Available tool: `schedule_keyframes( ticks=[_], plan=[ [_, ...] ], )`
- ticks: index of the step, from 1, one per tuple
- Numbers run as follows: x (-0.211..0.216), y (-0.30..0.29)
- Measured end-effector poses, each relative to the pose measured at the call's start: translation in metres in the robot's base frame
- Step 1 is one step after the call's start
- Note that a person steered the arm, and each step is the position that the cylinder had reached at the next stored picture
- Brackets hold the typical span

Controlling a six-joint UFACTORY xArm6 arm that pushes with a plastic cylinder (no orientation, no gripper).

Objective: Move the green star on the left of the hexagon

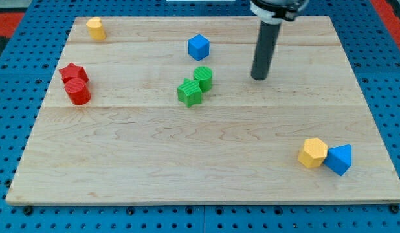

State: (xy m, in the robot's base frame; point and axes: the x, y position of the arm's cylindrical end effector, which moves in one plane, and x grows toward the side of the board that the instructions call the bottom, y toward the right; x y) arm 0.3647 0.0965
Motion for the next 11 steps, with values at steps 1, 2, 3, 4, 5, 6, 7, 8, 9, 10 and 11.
schedule_keyframes(
  ticks=[1,2,3,4,5,6,7,8,9,10,11],
  plan=[
    [-0.004,-0.063],
    [0.026,-0.11],
    [0.054,-0.143],
    [0.071,-0.144],
    [0.089,-0.165],
    [0.11,-0.202],
    [0.118,-0.148],
    [0.118,-0.047],
    [0.124,-0.033],
    [0.124,-0.101],
    [0.14,-0.085]
  ],
)
